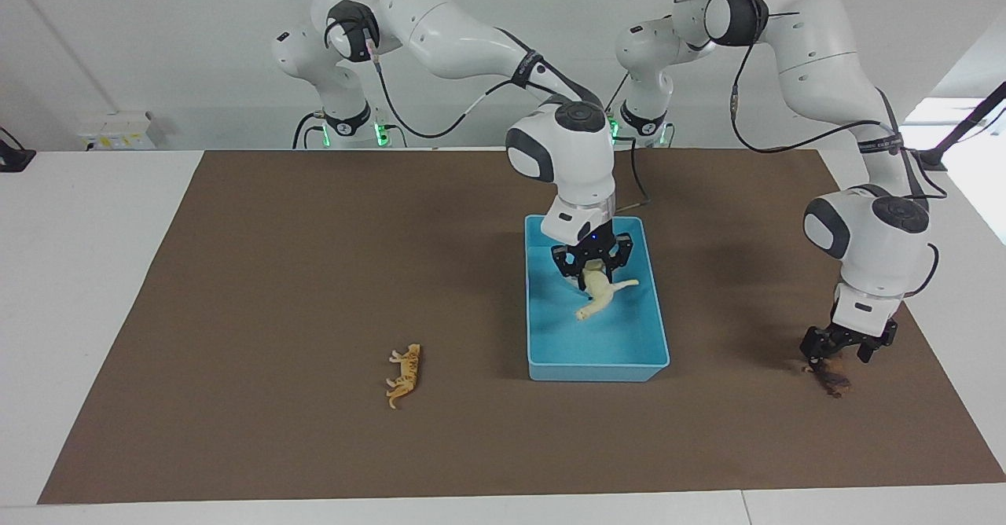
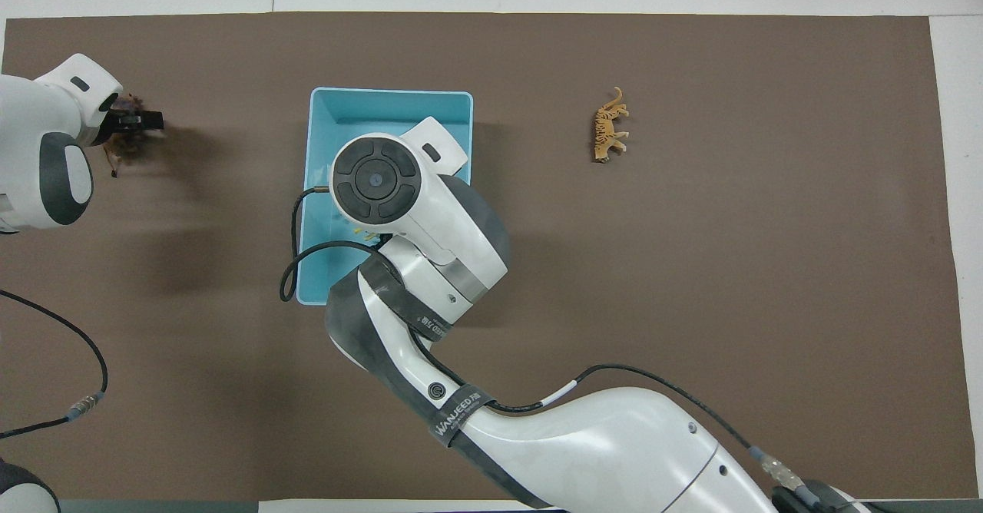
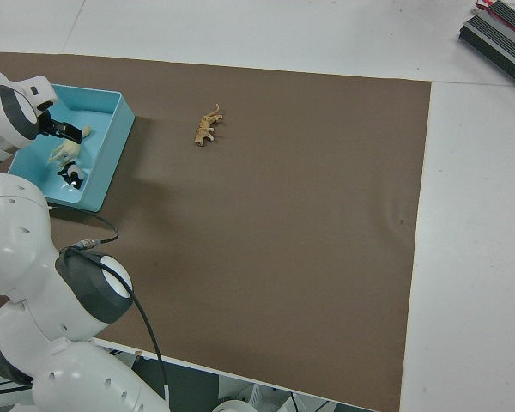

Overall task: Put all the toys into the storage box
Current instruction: 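Release the horse into the box while the left gripper grasps the brown toy, then move the right gripper to the tiger while the left gripper lifts the toy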

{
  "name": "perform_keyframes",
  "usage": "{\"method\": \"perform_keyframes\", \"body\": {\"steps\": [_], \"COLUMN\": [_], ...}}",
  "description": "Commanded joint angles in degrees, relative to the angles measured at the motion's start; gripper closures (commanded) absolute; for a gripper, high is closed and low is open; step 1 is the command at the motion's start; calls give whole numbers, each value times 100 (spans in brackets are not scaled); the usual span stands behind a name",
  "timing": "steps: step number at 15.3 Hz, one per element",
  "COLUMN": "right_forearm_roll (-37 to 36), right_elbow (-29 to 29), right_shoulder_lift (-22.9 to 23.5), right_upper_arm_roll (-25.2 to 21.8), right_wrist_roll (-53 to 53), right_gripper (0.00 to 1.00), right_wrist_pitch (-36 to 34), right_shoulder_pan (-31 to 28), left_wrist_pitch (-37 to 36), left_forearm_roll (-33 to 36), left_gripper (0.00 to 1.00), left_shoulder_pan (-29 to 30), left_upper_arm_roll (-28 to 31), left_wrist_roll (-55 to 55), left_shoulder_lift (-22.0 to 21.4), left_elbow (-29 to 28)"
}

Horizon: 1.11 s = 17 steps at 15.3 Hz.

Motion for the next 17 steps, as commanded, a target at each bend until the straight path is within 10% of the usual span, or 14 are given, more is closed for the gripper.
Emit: {"method": "perform_keyframes", "body": {"steps": [1, 2, 4, 7, 13, 17], "right_forearm_roll": [-83, -83, -101, -40, -74, -83], "right_elbow": [-1, -1, -27, -437, -2705, -2875], "right_shoulder_lift": [-365, -410, -507, -568, -1201, -1000], "right_upper_arm_roll": [-181, -190, -199, -199, -217, -217], "right_wrist_roll": [-175, -420, -1148, -1625, -1952, -2153], "right_gripper": [0, 0, 0, 0, 0, 0], "right_wrist_pitch": [-282, -335, -598, -459, 1007, 1448], "right_shoulder_pan": [-464, -658, -1167, -1721, -2048, -2136], "left_wrist_pitch": [66, 49, -4, -65, -758, -1846], "left_forearm_roll": [138, 103, -98, -363, -372, -380], "left_gripper": [0, 8, 62, 97, 100, 100], "left_shoulder_pan": [-29, -46, -116, -116, -125, -134], "left_upper_arm_roll": [45, 45, 45, 54, 45, -7], "left_wrist_roll": [-12, -30, -56, -187, -372, -530], "left_shoulder_lift": [151, 151, 151, 152, 230, 196], "left_elbow": [209, 209, 226, 217, 699, 1323]}}
